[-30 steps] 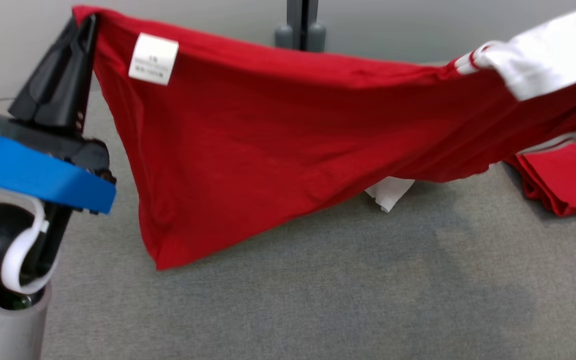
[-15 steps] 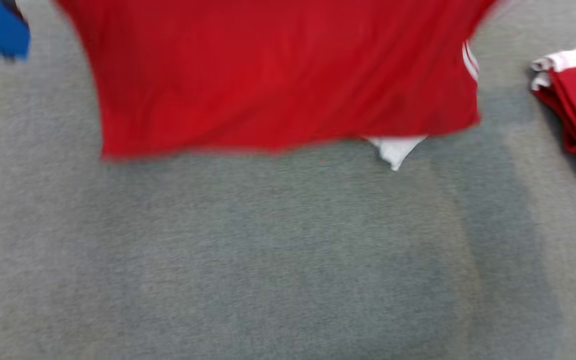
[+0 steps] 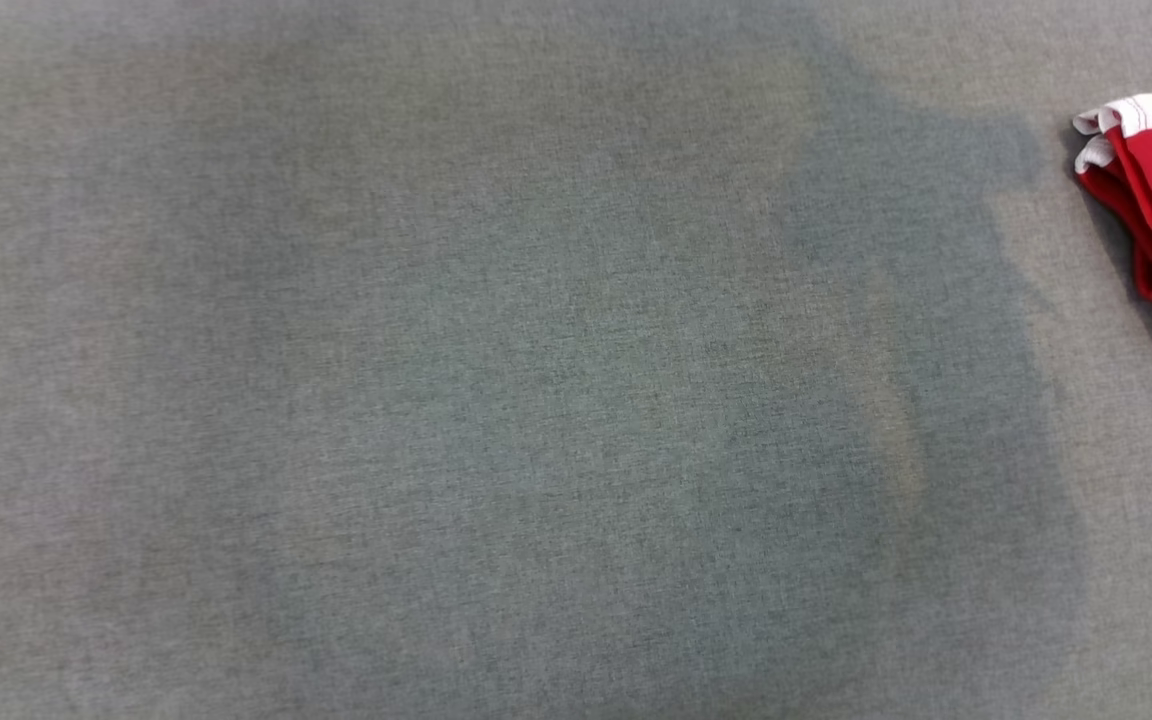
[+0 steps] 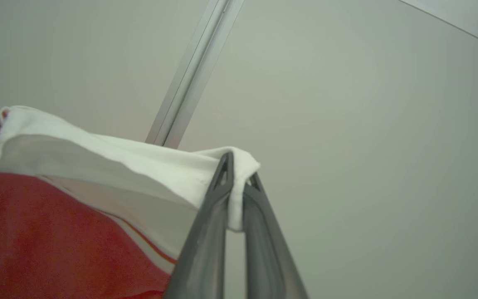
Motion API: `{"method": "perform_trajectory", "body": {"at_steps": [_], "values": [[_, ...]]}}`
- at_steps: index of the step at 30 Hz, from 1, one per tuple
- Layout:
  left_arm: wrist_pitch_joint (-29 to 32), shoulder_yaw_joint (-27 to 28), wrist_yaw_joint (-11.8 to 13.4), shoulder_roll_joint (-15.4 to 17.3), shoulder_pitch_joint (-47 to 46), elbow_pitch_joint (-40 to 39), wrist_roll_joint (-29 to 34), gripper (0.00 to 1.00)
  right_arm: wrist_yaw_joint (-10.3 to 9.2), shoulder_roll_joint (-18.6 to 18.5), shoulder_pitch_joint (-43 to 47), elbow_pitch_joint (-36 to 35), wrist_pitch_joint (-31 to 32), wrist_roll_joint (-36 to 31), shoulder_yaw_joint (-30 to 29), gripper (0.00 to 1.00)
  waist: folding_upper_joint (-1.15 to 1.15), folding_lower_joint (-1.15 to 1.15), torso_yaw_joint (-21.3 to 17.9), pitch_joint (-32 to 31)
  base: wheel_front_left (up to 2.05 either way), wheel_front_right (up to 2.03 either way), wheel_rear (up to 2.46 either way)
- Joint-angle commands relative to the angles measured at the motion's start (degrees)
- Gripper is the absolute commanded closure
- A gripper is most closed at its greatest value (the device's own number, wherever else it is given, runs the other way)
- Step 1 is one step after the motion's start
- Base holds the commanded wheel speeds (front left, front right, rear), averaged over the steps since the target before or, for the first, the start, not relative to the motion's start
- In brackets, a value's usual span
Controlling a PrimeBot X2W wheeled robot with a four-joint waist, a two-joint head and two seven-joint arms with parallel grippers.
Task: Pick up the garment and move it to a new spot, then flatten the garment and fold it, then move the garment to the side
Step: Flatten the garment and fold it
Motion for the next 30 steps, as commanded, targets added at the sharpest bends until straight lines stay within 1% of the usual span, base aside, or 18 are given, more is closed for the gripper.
{"method": "perform_trajectory", "body": {"at_steps": [1,5,9,12,13,15,17,20,24,26,30], "values": [[-1.8,-0.9,-0.3,0.0,3.2,1.6,0.6,1.00,-0.07,0.0,3.7,2.0,-0.3,0.7,1.0,1.00,0.00,0.00,-0.2,0.4,0.00,0.00,0.00],[-5.4,-2.6,-1.0,-1.0,9.8,6.1,0.6,1.00,-0.07,0.6,12.4,5.3,-0.8,3.1,4.6,1.00,0.00,0.00,-0.7,1.1,0.00,0.00,0.00],[-7.7,-4.5,-1.4,-3.0,17.9,11.1,0.2,1.00,-0.06,0.2,23.5,7.2,-1.8,6.7,7.5,1.00,0.00,0.00,0.0,0.0,0.00,0.00,0.00],[-8.8,-5.2,-1.4,-4.3,25.3,13.7,-0.4,1.00,-0.05,0.7,31.6,7.3,-1.0,10.3,8.0,1.00,0.00,0.00,0.2,-2.1,0.00,0.00,0.00],[-9.0,-5.4,-1.3,-4.9,27.8,14.1,-0.7,1.00,-0.06,0.5,34.2,7.0,-0.6,11.5,7.4,1.00,0.00,0.00,0.4,-3.1,0.00,0.00,0.00],[-9.5,-5.8,-1.2,-5.6,32.8,14.0,-0.9,1.00,-0.06,0.7,39.6,6.4,2.1,13.7,6.5,1.00,0.00,0.00,0.6,-5.2,0.00,0.00,0.00],[-9.8,-5.4,-1.4,-7.1,38.4,13.3,-2.5,1.00,-0.06,0.8,44.7,5.7,6.1,14.6,4.9,1.00,0.00,0.00,0.8,-7.5,0.00,0.00,0.00],[-10.0,-4.6,-0.9,-8.7,46.2,11.6,-4.2,1.00,-0.06,2.8,52.3,2.5,12.9,15.4,2.3,1.00,0.00,0.00,1.2,-10.9,0.00,0.00,0.00],[-9.3,-5.6,-0.6,-10.0,54.4,9.1,-5.1,1.00,-0.04,5.4,62.7,-4.9,21.4,15.9,-1.8,1.00,0.00,0.00,2.5,-14.7,0.00,0.00,0.00],[-7.8,-6.2,-0.1,-10.0,57.9,7.2,-5.2,1.00,-0.04,7.3,67.9,-9.6,25.6,15.8,-3.9,1.00,0.00,0.00,3.1,-16.1,0.00,0.00,0.00],[-3.4,-6.4,1.7,-8.9,64.0,2.2,-5.8,1.00,-0.04,11.3,77.3,-19.4,34.3,14.2,-8.6,1.00,0.00,0.00,3.9,-17.8,0.00,0.00,0.00]]}}
